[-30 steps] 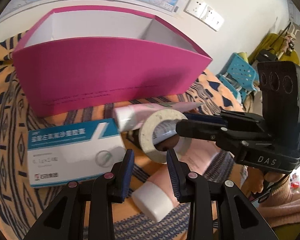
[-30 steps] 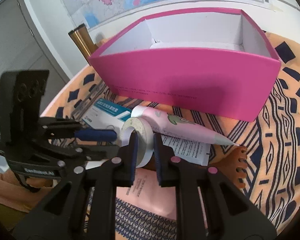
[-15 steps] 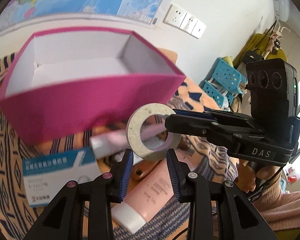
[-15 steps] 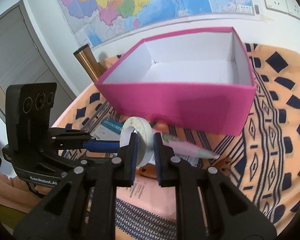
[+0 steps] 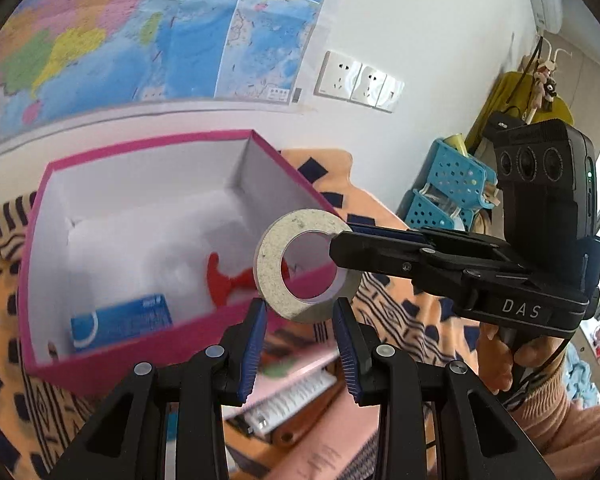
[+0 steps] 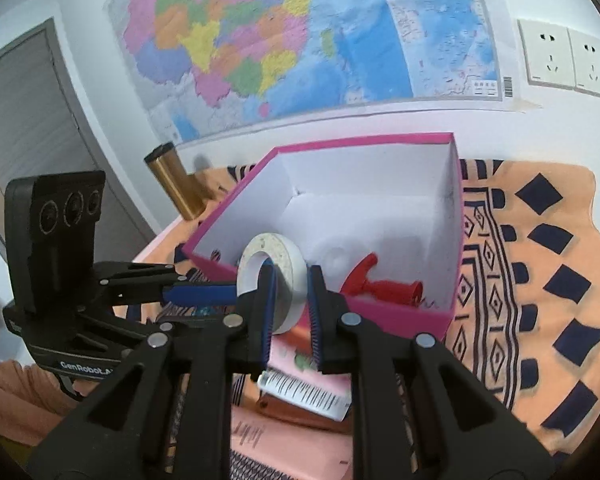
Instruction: Organize rigid objects
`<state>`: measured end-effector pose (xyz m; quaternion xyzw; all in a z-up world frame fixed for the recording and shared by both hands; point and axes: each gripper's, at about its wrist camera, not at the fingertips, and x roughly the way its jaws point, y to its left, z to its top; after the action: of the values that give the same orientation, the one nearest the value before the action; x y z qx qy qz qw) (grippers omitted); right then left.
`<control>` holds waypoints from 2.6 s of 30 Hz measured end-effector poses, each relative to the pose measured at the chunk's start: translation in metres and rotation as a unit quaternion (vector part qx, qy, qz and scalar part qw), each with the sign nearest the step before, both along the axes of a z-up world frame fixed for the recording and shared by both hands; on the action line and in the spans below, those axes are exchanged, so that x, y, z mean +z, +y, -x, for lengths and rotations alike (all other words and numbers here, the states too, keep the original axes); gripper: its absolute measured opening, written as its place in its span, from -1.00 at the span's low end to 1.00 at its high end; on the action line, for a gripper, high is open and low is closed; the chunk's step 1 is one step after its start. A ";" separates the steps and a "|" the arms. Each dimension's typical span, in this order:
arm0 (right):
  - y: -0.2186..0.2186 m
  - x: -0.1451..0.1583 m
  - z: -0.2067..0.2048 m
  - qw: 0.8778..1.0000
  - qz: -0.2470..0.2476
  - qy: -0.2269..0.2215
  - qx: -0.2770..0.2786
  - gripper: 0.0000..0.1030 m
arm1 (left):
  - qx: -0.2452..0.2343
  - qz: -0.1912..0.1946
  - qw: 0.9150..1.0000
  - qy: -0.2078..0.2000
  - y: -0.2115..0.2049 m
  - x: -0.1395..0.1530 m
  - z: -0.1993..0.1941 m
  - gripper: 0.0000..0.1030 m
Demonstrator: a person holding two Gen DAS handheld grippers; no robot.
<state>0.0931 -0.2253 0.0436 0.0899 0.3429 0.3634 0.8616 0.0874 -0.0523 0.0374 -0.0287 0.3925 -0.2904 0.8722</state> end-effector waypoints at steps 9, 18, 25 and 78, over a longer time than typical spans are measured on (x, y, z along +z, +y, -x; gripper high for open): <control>-0.012 -0.004 -0.040 0.999 -0.012 0.023 -0.027 -0.65 | 0.008 -0.003 1.000 0.028 -0.020 -0.005 -0.044 -0.35; -0.011 -0.034 -0.069 0.996 0.028 0.058 -0.059 -0.64 | 0.023 -0.025 0.998 0.057 -0.030 -0.026 -0.069 -0.33; -0.022 -0.035 -0.052 0.994 0.053 0.031 -0.086 -0.52 | 0.045 -0.032 0.998 0.011 -0.011 -0.018 -0.041 -0.24; -0.049 -0.122 0.040 0.989 0.031 0.138 -0.048 -0.10 | 0.033 -0.006 0.987 0.157 -0.003 -0.110 0.041 -0.16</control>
<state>0.0528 -0.2745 -0.0782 0.1288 0.4649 0.2950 0.8248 0.0462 -0.0558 -0.0727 -0.0813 0.5255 -0.2511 0.8088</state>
